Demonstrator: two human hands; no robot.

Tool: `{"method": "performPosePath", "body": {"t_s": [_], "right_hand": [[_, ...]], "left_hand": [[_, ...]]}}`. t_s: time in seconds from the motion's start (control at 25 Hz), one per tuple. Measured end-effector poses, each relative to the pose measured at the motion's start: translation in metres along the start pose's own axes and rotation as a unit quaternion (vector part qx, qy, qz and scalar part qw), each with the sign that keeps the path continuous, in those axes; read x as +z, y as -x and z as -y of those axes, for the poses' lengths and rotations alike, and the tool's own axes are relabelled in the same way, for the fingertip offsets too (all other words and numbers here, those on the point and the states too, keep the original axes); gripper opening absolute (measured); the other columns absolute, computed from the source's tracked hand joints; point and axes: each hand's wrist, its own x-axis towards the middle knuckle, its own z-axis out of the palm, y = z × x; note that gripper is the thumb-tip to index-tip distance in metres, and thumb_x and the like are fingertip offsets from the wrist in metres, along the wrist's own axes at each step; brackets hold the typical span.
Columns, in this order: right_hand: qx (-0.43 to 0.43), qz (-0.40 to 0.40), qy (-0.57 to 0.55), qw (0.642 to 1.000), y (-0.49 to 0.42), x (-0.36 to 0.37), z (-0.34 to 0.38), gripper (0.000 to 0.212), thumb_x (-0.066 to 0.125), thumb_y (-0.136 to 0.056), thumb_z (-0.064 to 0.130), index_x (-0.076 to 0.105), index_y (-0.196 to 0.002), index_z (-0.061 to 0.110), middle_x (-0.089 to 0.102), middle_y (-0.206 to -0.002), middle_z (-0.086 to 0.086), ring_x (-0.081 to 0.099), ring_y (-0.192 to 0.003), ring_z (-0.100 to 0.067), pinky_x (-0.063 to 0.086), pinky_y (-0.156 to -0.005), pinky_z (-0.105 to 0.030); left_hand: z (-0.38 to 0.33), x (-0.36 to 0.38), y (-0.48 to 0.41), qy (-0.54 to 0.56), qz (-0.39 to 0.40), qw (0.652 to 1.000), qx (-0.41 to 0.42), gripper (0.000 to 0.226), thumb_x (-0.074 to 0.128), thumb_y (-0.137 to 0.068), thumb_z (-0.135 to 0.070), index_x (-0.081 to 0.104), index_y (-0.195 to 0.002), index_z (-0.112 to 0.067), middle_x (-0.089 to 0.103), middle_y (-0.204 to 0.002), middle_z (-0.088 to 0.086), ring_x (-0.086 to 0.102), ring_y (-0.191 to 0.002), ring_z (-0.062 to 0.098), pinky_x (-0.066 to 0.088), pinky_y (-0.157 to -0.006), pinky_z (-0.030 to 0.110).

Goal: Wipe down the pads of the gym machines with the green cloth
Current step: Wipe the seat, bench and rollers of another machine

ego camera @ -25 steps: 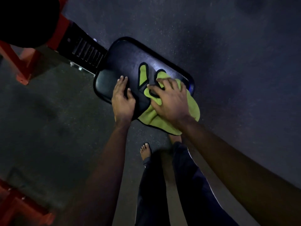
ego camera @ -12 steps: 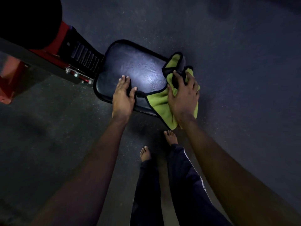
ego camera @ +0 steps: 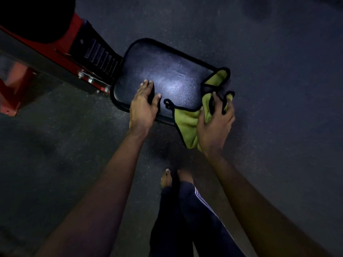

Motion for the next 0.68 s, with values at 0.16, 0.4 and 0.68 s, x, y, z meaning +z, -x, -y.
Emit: {"method": "performPosePath", "body": {"t_s": [0.16, 0.4, 0.68], "right_hand": [[-0.073, 0.035, 0.105, 0.991, 0.035, 0.008, 0.000, 0.058, 0.060, -0.093, 0.031, 0.044, -0.149, 0.032, 0.032, -0.159, -0.007, 0.031, -0.143, -0.038, 0.037, -0.106, -0.063], [-0.138, 0.094, 0.153, 0.974, 0.045, 0.012, 0.001, 0.060, 0.062, -0.091, 0.015, 0.046, -0.147, 0.029, 0.028, -0.159, -0.006, 0.022, -0.146, -0.036, 0.031, -0.107, -0.072], [-0.134, 0.043, 0.160, 0.977, 0.062, 0.015, -0.004, 0.057, 0.065, -0.089, 0.013, 0.051, -0.143, 0.026, 0.039, -0.154, -0.012, 0.035, -0.136, -0.041, 0.039, -0.098, -0.067]], "left_hand": [[0.024, -0.015, -0.001, -0.031, 0.018, 0.997, 0.075, 0.045, 0.059, -0.100, -0.021, 0.053, -0.144, -0.012, 0.049, -0.152, 0.004, 0.040, -0.143, 0.015, 0.025, -0.118, 0.020], [0.074, -0.061, -0.004, -0.073, 0.011, 0.996, 0.060, 0.042, 0.061, -0.099, -0.032, 0.060, -0.139, -0.020, 0.050, -0.150, 0.000, 0.043, -0.138, 0.017, 0.029, -0.115, 0.023], [0.092, -0.081, -0.010, -0.012, 0.060, 0.996, 0.070, 0.046, 0.070, -0.093, -0.030, 0.061, -0.137, -0.022, 0.051, -0.148, -0.004, 0.043, -0.138, 0.009, 0.030, -0.115, 0.018]]}}
